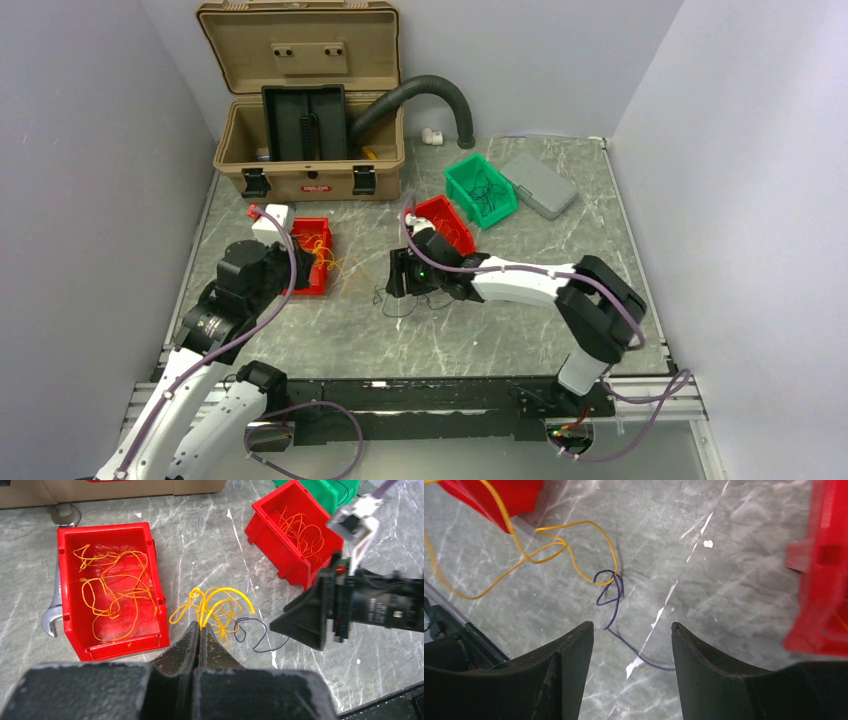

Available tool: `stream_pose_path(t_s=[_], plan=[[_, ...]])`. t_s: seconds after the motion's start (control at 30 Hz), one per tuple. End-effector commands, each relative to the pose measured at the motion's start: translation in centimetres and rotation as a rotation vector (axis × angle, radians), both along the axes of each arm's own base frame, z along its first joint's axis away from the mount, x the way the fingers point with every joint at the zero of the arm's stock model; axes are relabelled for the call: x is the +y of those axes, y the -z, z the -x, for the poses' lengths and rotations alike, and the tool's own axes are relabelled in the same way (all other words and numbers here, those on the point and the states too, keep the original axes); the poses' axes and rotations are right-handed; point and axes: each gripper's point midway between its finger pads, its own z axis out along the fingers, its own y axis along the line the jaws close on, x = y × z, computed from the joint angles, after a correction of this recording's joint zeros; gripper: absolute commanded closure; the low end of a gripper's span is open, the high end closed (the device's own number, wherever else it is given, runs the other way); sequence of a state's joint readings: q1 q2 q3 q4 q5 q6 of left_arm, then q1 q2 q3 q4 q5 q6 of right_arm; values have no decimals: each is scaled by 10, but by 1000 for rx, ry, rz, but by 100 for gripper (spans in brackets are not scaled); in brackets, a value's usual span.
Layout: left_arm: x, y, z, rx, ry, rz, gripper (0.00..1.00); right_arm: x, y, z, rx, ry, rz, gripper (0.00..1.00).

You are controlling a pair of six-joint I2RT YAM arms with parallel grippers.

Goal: Untangle the cables

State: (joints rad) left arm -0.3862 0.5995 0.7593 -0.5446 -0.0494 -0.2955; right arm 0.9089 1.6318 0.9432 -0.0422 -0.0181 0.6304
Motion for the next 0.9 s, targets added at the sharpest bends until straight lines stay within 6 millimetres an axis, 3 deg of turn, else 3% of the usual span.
stream_pose_path(t_s=[0.0, 0.1, 0.17, 0.3, 0.33, 0.37, 0.5, 0.67, 0.87], plan=[[-2, -20, -1, -55, 29, -8, 100, 37, 1, -7, -23, -69, -73, 39], [-5, -19, 0, -60, 43, 4, 100, 50, 15, -4, 0, -92, -77, 41], [-5, -18, 0, -66, 45, 10, 100, 57, 21, -2, 7, -100, -71, 47], [-4, -19, 1, -75, 45, 8, 100, 54, 24, 0, 6, -78, -72, 93], [-4, -19, 1, -76, 43, 6, 100, 49, 22, -1, -1, -58, -69, 100], [-3, -19, 1, -78, 37, 5, 100, 42, 20, -2, -9, -26, -59, 100], [5, -20, 1, -83, -1, -7, 100, -4, 13, -8, -45, 123, -10, 100], [19, -21, 2, -91, -76, -22, 100, -78, 2, -3, -58, 345, 21, 100], [26, -20, 2, -86, -117, -29, 100, -172, 12, 4, -18, 590, 92, 100]])
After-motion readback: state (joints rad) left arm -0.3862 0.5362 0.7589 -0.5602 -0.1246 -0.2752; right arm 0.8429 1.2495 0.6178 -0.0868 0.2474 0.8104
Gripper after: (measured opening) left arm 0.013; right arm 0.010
